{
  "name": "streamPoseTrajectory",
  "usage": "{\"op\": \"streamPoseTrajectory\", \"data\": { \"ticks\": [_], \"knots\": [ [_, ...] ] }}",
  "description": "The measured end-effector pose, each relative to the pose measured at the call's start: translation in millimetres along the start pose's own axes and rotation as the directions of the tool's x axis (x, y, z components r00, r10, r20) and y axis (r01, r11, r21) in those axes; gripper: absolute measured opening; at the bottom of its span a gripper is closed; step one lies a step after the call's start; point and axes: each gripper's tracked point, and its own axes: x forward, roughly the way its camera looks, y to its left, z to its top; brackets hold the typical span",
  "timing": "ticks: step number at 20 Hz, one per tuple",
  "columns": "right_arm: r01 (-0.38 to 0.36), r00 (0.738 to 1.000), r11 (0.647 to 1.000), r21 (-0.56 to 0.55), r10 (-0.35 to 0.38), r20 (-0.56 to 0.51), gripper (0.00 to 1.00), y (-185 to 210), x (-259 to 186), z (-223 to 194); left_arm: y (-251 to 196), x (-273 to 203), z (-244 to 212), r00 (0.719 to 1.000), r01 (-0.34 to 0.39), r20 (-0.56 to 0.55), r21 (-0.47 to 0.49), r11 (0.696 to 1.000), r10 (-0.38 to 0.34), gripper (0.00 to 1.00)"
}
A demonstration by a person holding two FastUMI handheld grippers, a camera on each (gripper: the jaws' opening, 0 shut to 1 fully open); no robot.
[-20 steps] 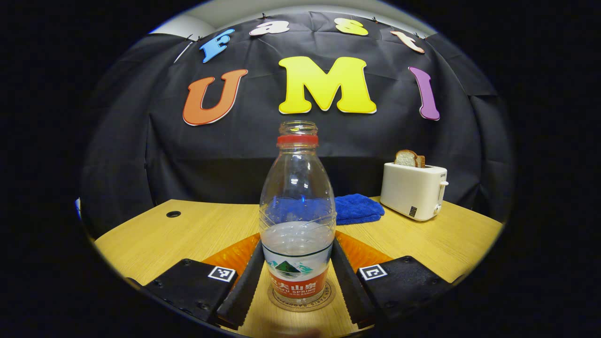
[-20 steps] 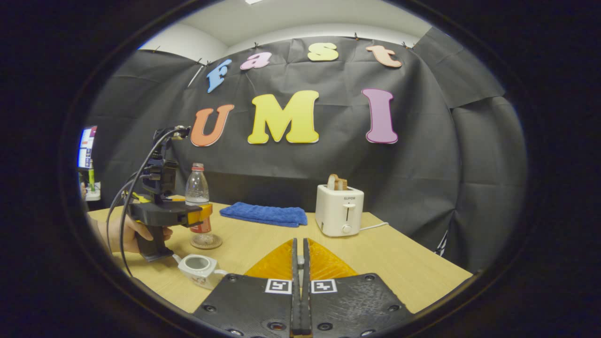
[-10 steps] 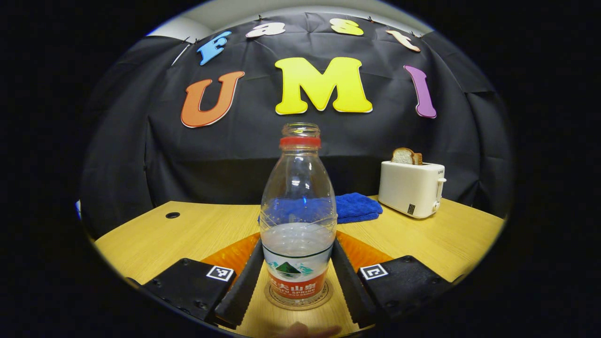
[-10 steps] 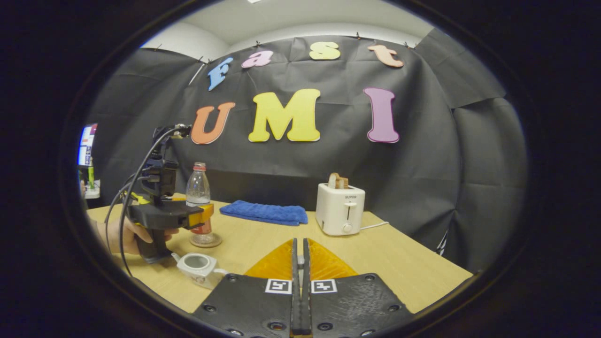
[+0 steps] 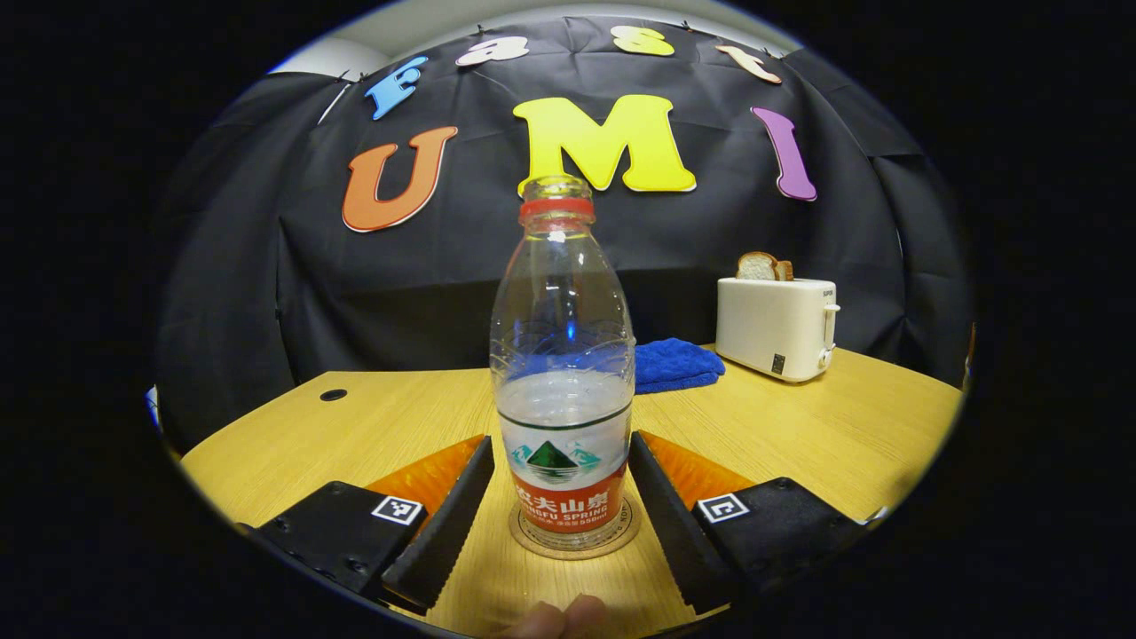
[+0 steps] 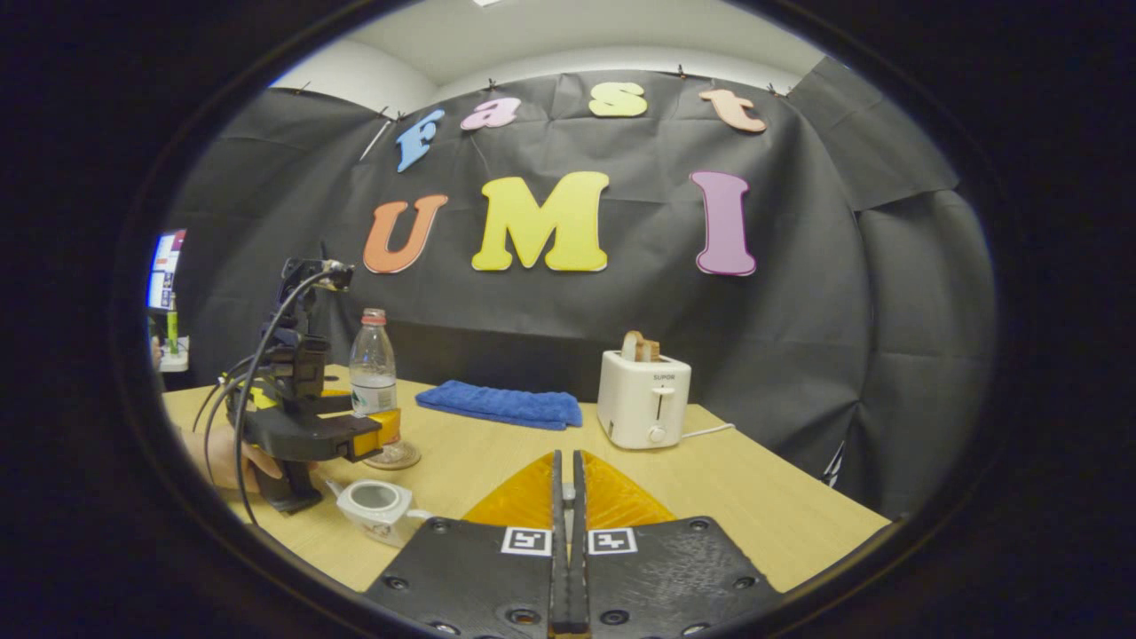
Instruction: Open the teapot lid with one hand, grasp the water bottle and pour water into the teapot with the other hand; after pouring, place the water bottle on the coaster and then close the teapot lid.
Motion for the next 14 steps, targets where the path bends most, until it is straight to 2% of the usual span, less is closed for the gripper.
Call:
{"op": "streamPoseTrajectory", "data": {
  "ticks": [4, 9, 11, 14],
  "knots": [
    [-0.003, 1.000, 1.000, -0.007, 0.003, 0.012, 0.00, 4, -2, 5, -2, -14, -1, 1.000, 0.011, 0.010, 0.006, 1.000, -0.011, 0.96],
    [-0.037, 0.999, 0.999, 0.002, 0.037, 0.011, 0.00, 11, -5, 9, 3, -54, -3, 1.000, 0.010, 0.028, 0.008, 1.000, -0.010, 0.96],
    [-0.037, 0.999, 0.999, 0.007, 0.037, 0.016, 0.01, 10, -6, 12, 11, -74, -3, 0.999, -0.011, 0.031, 0.007, 1.000, 0.011, 0.96],
    [-0.074, 0.997, 0.996, 0.039, 0.073, 0.025, 0.00, 12, -14, 19, 29, -106, -8, 0.997, -0.078, 0.009, -0.015, 0.997, 0.079, 0.96]
  ]
}}
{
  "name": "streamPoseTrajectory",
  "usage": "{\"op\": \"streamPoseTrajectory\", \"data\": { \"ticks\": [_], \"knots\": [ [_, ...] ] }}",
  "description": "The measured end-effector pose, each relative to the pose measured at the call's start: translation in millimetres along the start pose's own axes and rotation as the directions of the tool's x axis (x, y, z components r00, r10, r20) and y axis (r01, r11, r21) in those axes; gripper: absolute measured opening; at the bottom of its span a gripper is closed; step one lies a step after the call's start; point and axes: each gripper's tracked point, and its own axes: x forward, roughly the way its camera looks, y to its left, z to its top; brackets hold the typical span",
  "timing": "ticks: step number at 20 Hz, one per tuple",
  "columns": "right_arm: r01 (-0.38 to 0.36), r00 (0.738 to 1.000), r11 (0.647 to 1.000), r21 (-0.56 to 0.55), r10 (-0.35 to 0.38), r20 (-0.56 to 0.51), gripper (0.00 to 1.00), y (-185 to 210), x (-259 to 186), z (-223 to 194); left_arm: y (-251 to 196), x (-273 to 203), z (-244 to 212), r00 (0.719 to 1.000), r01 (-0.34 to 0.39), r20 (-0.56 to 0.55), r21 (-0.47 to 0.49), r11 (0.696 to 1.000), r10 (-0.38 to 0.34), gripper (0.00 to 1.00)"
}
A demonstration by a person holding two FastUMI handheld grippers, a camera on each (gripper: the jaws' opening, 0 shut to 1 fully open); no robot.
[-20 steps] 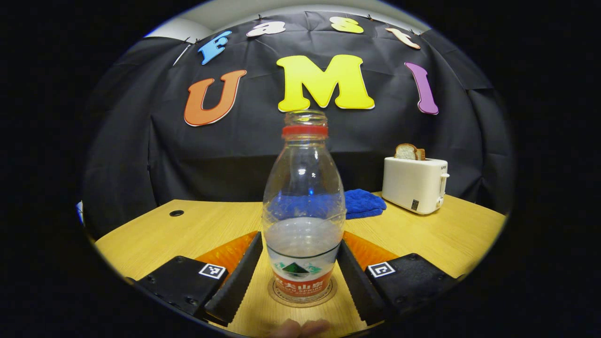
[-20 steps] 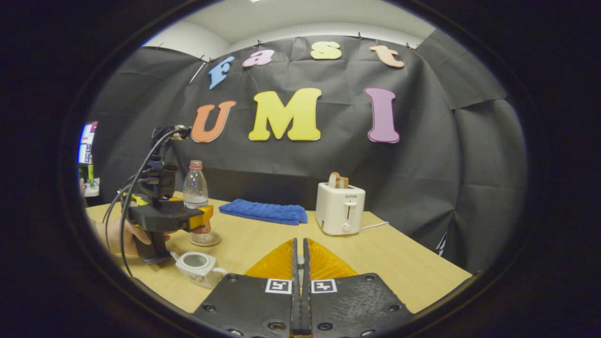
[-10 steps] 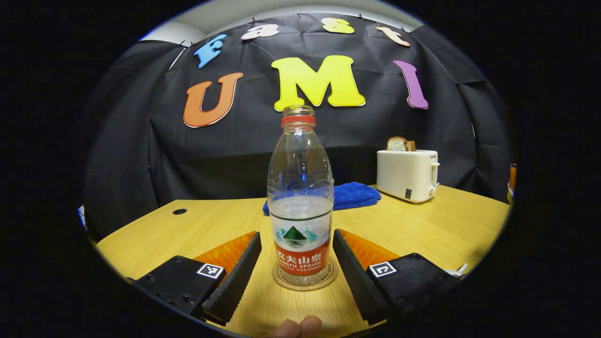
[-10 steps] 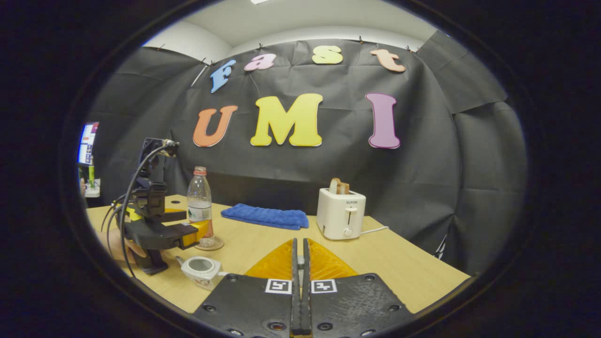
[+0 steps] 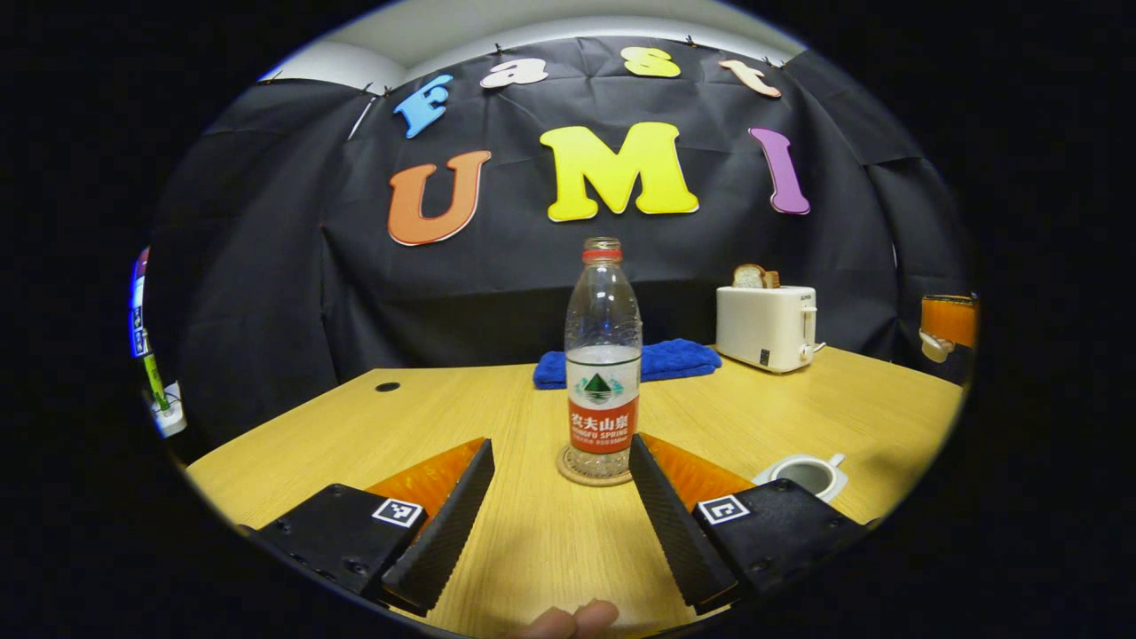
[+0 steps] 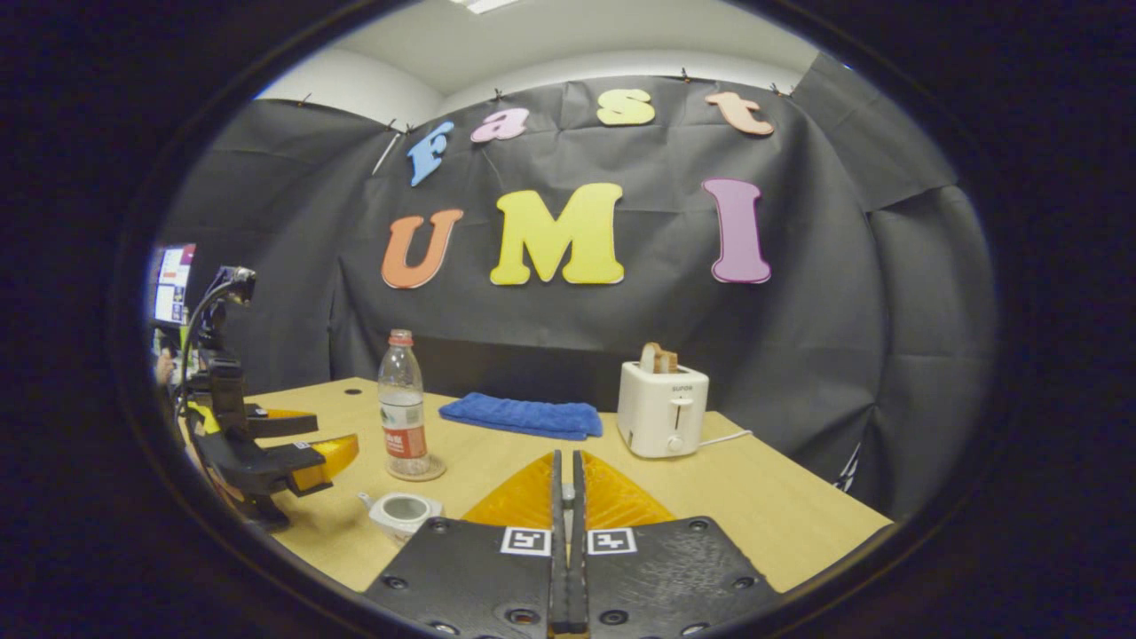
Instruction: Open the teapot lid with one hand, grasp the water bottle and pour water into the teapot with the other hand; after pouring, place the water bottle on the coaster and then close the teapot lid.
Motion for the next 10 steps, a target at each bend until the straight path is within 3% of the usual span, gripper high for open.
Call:
{"op": "streamPoseTrajectory", "data": {
  "ticks": [5, 10],
  "knots": [
    [0.038, 0.999, 0.999, -0.010, -0.038, -0.016, 0.00, -9, -7, 5, 23, -52, 15, 0.999, -0.046, 0.010, -0.010, 0.999, 0.046, 0.96],
    [-0.007, 0.999, 0.999, 0.048, 0.009, -0.053, 0.00, 10, -2, 2, 26, -94, 36, 0.999, -0.031, 0.009, -0.004, 1.000, 0.031, 0.96]
  ]
}}
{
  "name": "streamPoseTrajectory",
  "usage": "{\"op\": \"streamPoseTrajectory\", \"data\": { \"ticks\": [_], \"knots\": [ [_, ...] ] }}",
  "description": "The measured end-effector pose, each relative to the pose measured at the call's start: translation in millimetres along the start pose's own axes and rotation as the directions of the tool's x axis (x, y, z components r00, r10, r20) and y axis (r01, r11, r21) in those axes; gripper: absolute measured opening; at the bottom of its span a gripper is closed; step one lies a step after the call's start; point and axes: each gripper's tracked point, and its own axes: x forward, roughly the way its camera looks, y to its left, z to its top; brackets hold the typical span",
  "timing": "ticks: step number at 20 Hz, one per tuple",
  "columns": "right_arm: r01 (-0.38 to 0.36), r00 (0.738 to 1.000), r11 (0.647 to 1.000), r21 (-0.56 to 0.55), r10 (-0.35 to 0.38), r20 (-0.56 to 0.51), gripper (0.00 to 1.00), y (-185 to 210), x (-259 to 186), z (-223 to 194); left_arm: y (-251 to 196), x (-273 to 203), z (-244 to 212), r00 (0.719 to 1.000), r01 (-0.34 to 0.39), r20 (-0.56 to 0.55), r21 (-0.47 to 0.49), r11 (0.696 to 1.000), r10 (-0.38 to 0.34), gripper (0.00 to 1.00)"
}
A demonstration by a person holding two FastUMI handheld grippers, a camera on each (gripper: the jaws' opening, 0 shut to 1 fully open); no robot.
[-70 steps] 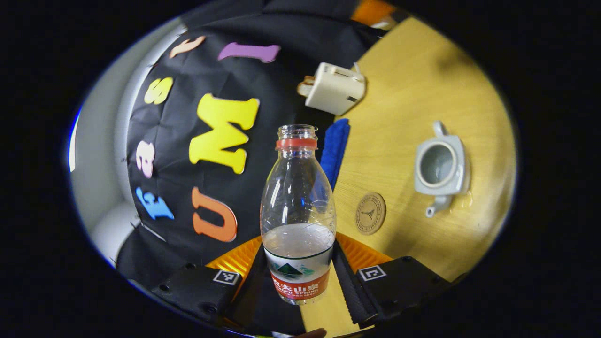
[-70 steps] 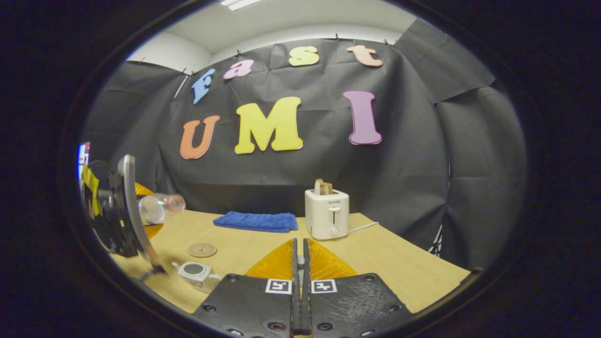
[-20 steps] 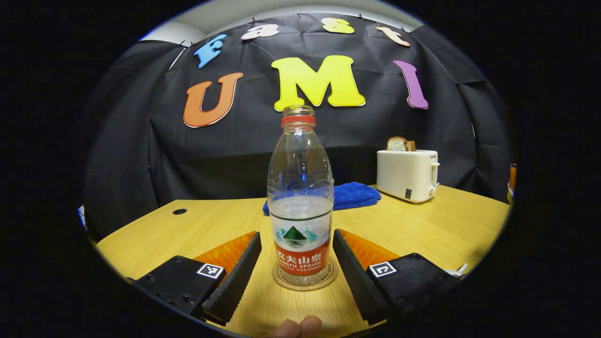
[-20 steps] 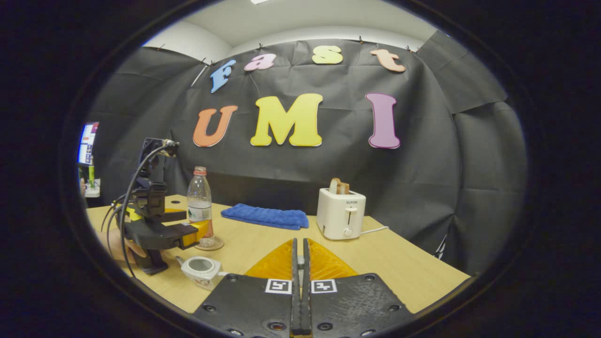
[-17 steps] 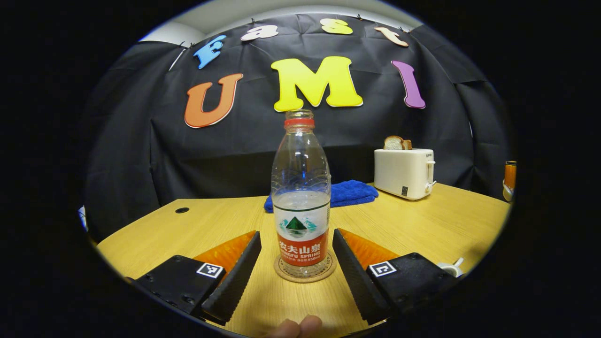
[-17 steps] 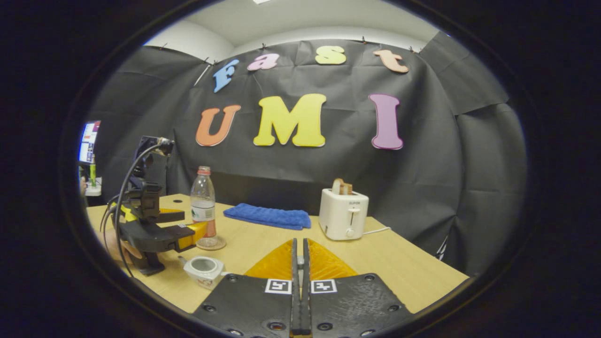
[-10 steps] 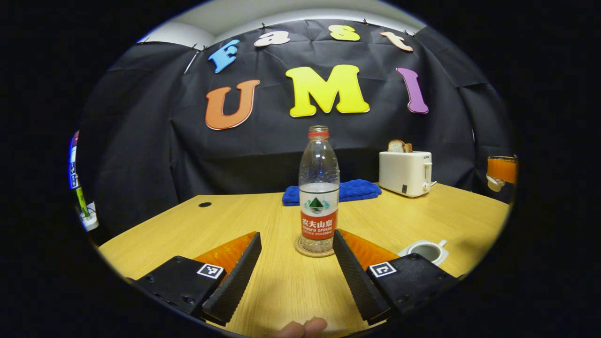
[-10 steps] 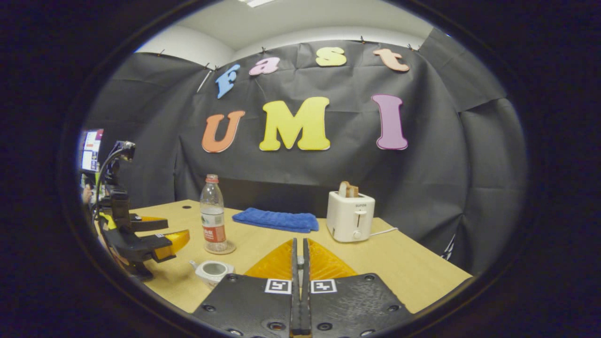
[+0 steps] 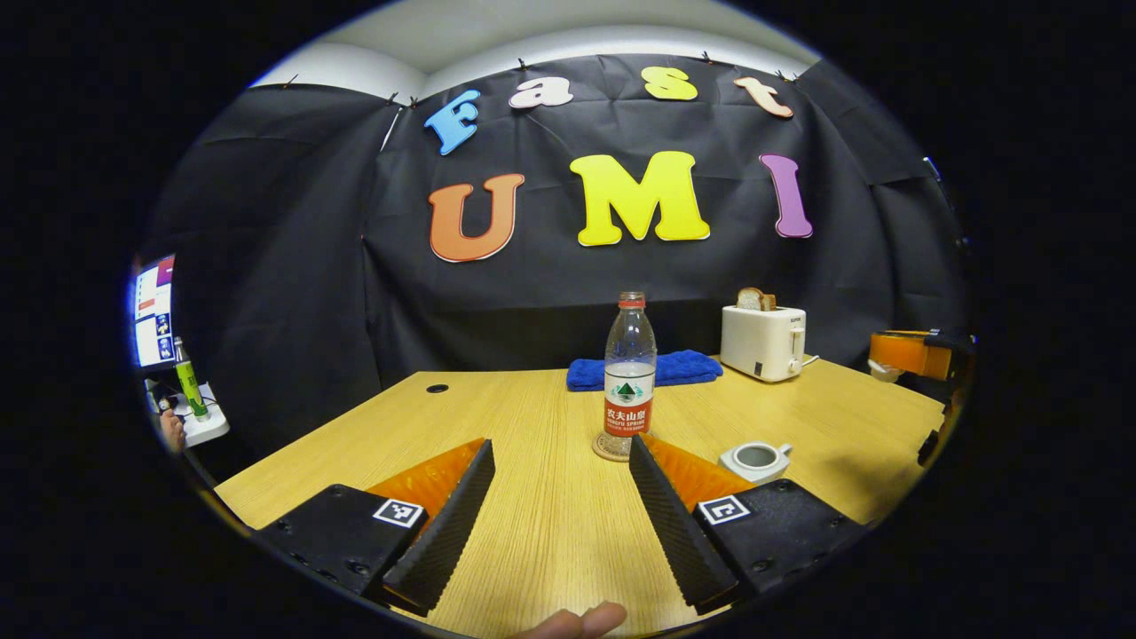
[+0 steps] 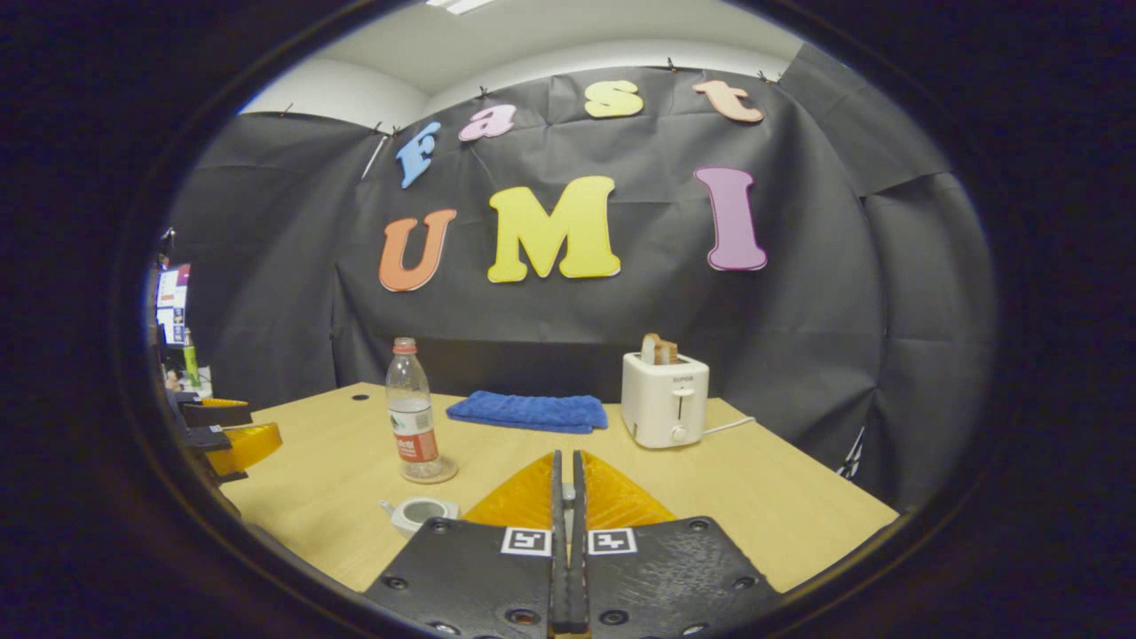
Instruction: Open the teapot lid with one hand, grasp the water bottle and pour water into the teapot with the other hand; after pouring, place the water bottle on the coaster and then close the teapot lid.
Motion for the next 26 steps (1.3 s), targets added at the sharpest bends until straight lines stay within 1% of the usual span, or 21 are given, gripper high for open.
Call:
{"op": "streamPoseTrajectory", "data": {
  "ticks": [1, 3, 5, 6, 7, 8, 11, 12, 14, 17, 18, 19, 20, 23, 26],
  "knots": [
    [-0.015, 1.000, 1.000, 0.009, 0.015, -0.012, 0.00, 6, 3, -2, 0, -8, 5, 1.000, 0.008, 0.006, 0.004, 1.000, -0.008, 0.96],
    [-0.070, 0.997, 0.997, 0.008, 0.071, -0.036, 0.00, 27, 9, -9, 2, -21, 14, 0.999, 0.026, 0.026, 0.014, 1.000, -0.027, 0.96],
    [-0.109, 0.993, 0.994, 0.001, 0.109, -0.050, 0.00, 46, 16, -14, 15, -29, 17, 1.000, 0.006, 0.008, 0.020, 1.000, -0.006, 0.95],
    [-0.120, 0.991, 0.993, -0.004, 0.120, -0.056, 0.00, 55, 21, -17, 20, -34, 20, 1.000, 0.002, 0.019, 0.014, 1.000, -0.003, 0.96],
    [-0.136, 0.989, 0.991, -0.003, 0.136, -0.055, 0.00, 66, 25, -19, 20, -37, 24, 1.000, 0.013, 0.024, 0.010, 1.000, -0.013, 0.96],
    [-0.169, 0.984, 0.986, 0.010, 0.169, -0.049, 0.00, 84, 30, -20, 23, -38, 28, 1.000, 0.019, 0.024, 0.003, 1.000, -0.019, 0.95],
    [-0.179, 0.979, 0.983, 0.048, 0.183, -0.090, 0.00, 106, 43, -36, 30, -42, 28, 0.999, 0.039, 0.018, -0.013, 0.999, -0.039, 0.96],
    [-0.181, 0.977, 0.982, 0.046, 0.185, -0.107, 0.01, 111, 47, -41, 36, -43, 28, 0.999, 0.033, 0.013, -0.014, 0.999, -0.033, 0.96],
    [-0.182, 0.977, 0.983, 0.033, 0.184, -0.106, 0.02, 119, 52, -45, 48, -43, 28, 1.000, 0.013, 0.013, -0.022, 1.000, -0.013, 0.96],
    [-0.181, 0.972, 0.983, 0.043, 0.185, -0.143, 0.03, 127, 59, -62, 56, -40, 22, 1.000, -0.001, -0.009, -0.043, 0.999, 0.000, 0.96],
    [-0.177, 0.971, 0.983, 0.045, 0.182, -0.154, 0.03, 128, 60, -66, 58, -40, 21, 1.000, -0.007, -0.013, -0.046, 0.999, 0.006, 0.96],
    [-0.170, 0.971, 0.985, 0.043, 0.174, -0.162, 0.02, 127, 61, -68, 61, -39, 20, 1.000, -0.010, -0.020, -0.050, 0.999, 0.009, 1.00],
    [-0.172, 0.970, 0.984, 0.048, 0.178, -0.164, 0.02, 129, 61, -68, 61, -39, 19, 1.000, -0.009, -0.024, -0.062, 0.998, 0.007, 0.96],
    [-0.173, 0.970, 0.984, 0.047, 0.178, -0.166, 0.05, 131, 62, -70, 54, -40, 18, 0.999, 0.015, -0.038, -0.093, 0.996, -0.018, 0.96],
    [-0.175, 0.972, 0.984, 0.031, 0.178, -0.156, 0.05, 131, 62, -66, 51, -41, 16, 0.999, 0.026, -0.038, -0.081, 0.996, -0.029, 0.96]
  ]
}}
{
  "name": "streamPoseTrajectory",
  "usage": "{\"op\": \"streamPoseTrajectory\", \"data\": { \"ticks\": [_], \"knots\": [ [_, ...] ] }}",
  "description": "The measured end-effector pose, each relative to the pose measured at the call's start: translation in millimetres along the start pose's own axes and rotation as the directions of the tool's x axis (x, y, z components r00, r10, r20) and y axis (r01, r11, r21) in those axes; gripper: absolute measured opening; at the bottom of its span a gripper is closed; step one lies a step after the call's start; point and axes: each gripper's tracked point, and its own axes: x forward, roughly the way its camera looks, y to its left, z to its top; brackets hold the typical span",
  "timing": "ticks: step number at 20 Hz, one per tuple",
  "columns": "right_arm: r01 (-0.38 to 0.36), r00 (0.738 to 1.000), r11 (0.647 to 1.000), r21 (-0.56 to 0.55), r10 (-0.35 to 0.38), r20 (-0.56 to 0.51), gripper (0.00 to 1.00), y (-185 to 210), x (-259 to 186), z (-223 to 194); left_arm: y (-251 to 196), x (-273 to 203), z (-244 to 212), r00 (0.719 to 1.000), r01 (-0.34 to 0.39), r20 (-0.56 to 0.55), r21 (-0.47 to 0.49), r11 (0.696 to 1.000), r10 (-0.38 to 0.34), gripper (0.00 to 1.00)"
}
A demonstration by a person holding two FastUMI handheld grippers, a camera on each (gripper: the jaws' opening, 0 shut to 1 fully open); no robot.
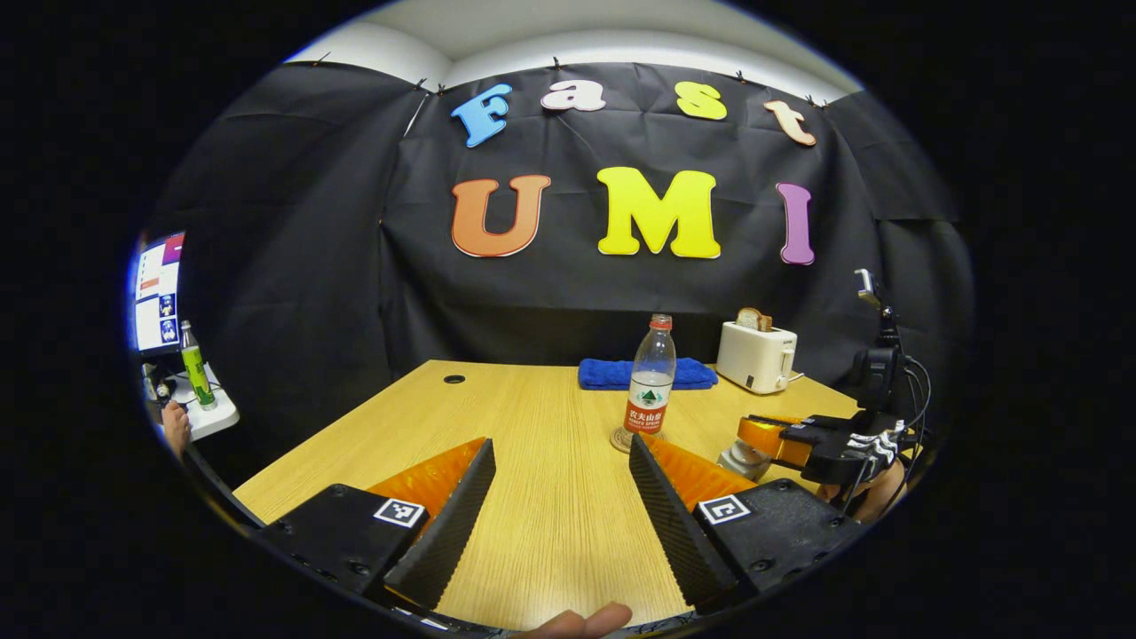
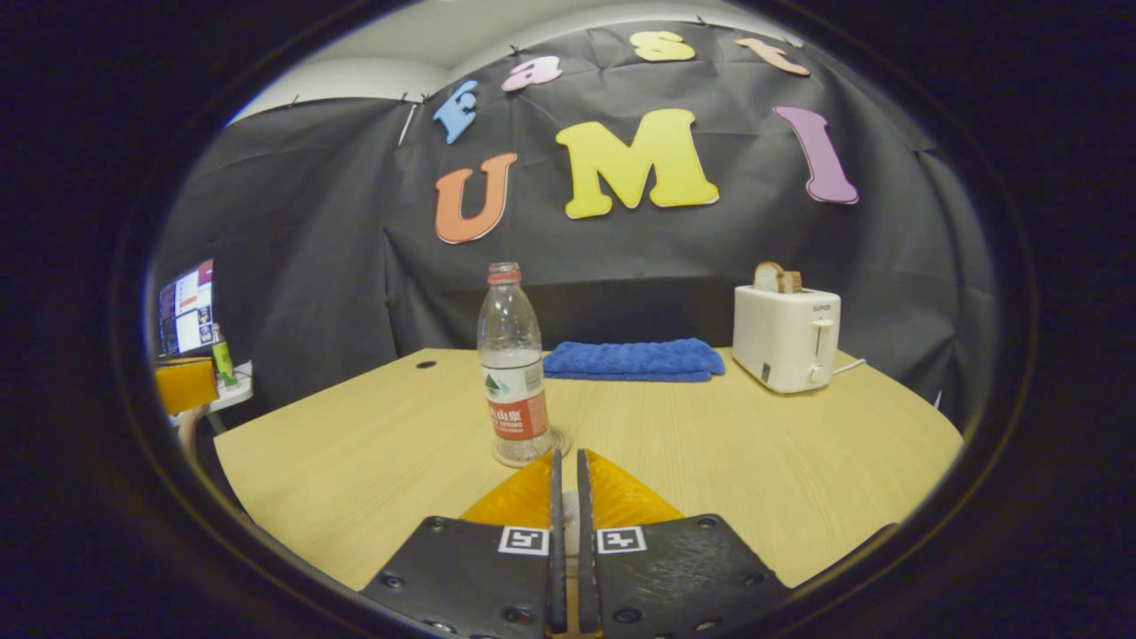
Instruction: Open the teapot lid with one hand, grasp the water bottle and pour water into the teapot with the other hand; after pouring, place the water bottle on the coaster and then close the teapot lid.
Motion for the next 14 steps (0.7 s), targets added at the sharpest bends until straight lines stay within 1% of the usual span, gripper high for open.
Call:
{"op": "streamPoseTrajectory", "data": {
  "ticks": [2, 4, 5, 6, 8, 9, 10, 12, 14],
  "knots": [
    [0.000, 1.000, 1.000, -0.005, 0.001, 0.006, 0.05, 0, -3, 3, -2, 1, -2, 1.000, 0.004, -0.007, 0.001, 1.000, -0.004, 0.96],
    [0.014, 1.000, 1.000, -0.021, -0.014, 0.003, 0.05, 0, -10, 4, -1, 1, -1, 1.000, 0.002, -0.008, 0.002, 1.000, -0.002, 0.96],
    [0.027, 1.000, 0.999, -0.034, -0.027, 0.006, 0.15, -2, -15, 6, -1, 0, -3, 1.000, 0.001, -0.011, 0.004, 1.000, -0.001, 0.96],
    [0.048, 0.999, 0.997, -0.054, -0.047, 0.013, 0.27, -4, -21, 9, -2, 1, -3, 1.000, 0.002, -0.012, 0.007, 1.000, -0.002, 0.96],
    [0.099, 0.994, 0.993, -0.068, -0.097, 0.041, 0.49, -12, -34, 21, -5, -1, -2, 1.000, 0.002, -0.009, 0.020, 1.000, -0.001, 0.96],
    [0.115, 0.993, 0.991, -0.067, -0.112, 0.047, 0.67, -13, -40, 24, -5, -3, -2, 1.000, 0.000, -0.008, 0.024, 1.000, 0.000, 0.96],
    [0.121, 0.992, 0.990, -0.067, -0.117, 0.053, 0.75, -12, -47, 29, -6, -3, 0, 1.000, 0.001, -0.005, 0.024, 1.000, -0.001, 0.96],
    [0.143, 0.989, 0.987, -0.068, -0.140, 0.058, 0.97, -18, -64, 37, -10, -5, 3, 1.000, 0.005, 0.003, 0.030, 1.000, -0.005, 0.96],
    [0.174, 0.983, 0.982, -0.075, -0.169, 0.073, 0.97, -24, -84, 49, -8, -9, 6, 1.000, -0.010, 0.012, 0.039, 0.999, 0.010, 0.96]
  ]
}}
